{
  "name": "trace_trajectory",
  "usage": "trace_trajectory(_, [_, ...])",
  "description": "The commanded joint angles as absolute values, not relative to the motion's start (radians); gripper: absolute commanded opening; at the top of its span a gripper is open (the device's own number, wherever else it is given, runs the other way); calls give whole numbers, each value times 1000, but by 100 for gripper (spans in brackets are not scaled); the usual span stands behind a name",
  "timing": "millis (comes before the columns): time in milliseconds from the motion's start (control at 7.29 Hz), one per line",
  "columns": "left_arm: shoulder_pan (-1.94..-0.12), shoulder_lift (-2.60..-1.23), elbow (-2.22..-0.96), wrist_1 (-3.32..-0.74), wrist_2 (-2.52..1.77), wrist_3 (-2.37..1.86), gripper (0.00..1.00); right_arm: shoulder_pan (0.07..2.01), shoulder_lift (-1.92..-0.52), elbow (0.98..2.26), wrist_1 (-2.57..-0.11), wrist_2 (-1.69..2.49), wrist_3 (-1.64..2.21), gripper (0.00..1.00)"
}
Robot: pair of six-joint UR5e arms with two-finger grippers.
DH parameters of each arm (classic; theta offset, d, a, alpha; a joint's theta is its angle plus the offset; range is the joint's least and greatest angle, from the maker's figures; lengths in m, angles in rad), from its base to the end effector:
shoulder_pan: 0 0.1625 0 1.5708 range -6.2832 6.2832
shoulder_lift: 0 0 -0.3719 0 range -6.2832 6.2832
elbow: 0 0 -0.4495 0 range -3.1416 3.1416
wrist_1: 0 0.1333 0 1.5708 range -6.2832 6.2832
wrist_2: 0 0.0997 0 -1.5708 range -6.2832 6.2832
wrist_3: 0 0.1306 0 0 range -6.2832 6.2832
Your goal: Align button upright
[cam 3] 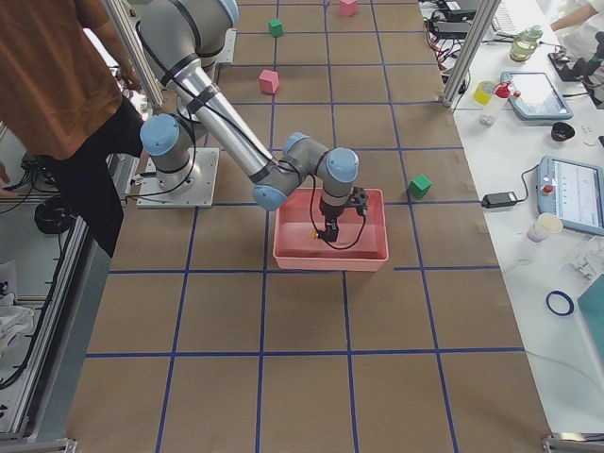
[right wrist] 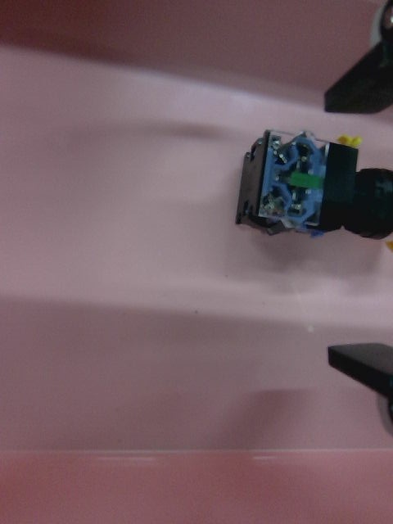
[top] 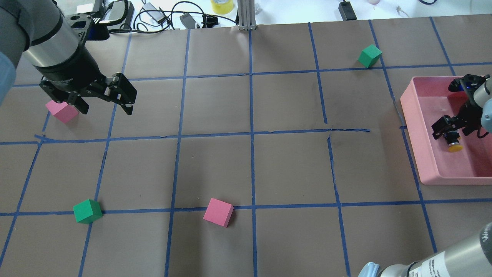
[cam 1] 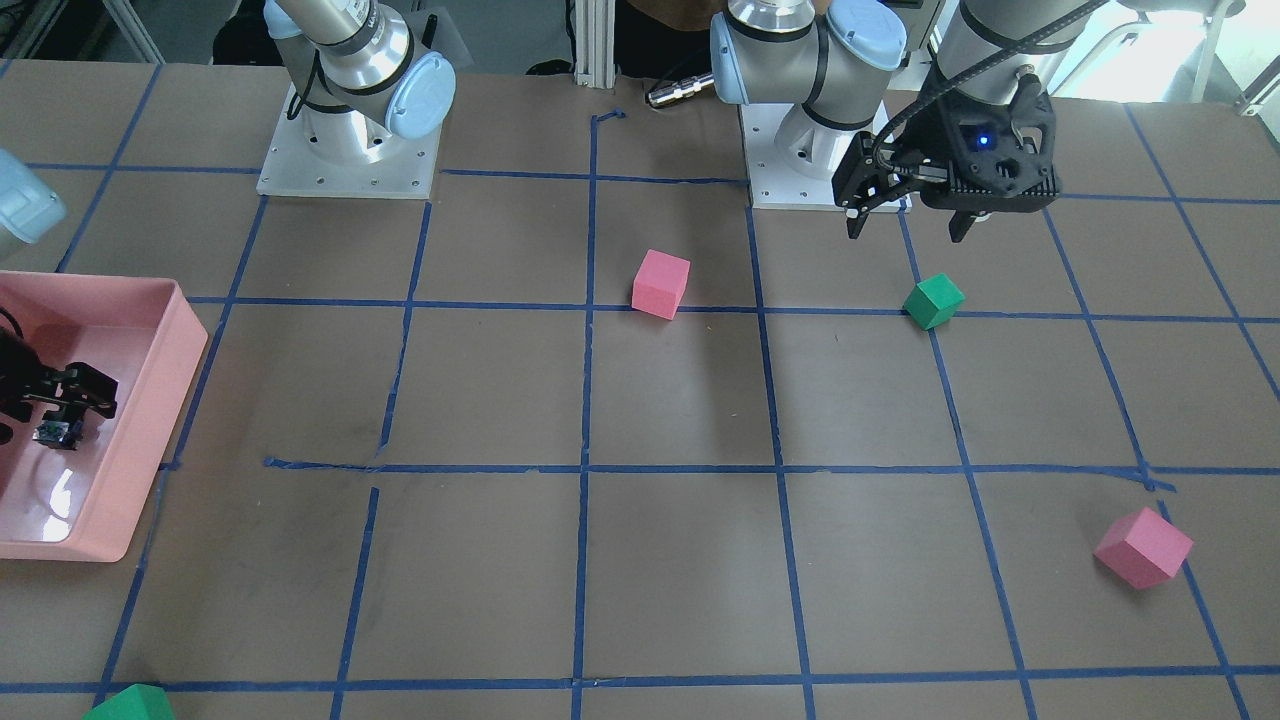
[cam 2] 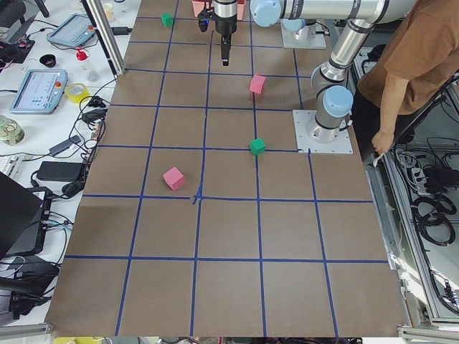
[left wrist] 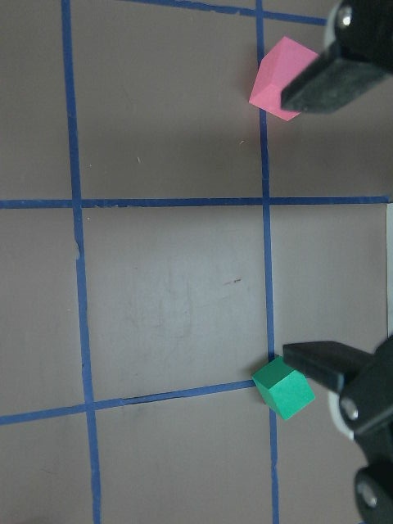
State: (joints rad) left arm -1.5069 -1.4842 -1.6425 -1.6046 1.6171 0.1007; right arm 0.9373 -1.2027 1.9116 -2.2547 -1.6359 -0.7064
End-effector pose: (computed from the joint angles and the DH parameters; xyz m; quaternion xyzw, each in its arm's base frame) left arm -0.0941 -0.5216 0.4074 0.0186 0.9995 0.0113 0.0223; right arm -0.2377 -0.5344 0.0841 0.0368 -0.9987 -0.0300 0.0178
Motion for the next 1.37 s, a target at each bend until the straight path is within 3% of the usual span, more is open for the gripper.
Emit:
trace_trajectory(0, [-1506, -1483, -1643, -1605, 1618, 101, 100, 937, -1203, 1913, -2255, -1649, -712, 100])
trace_trajectory(1235, [-1506, -1483, -1646, -1606, 1624, 103, 100, 939, -1195, 1922, -2263, -1587, -693, 98])
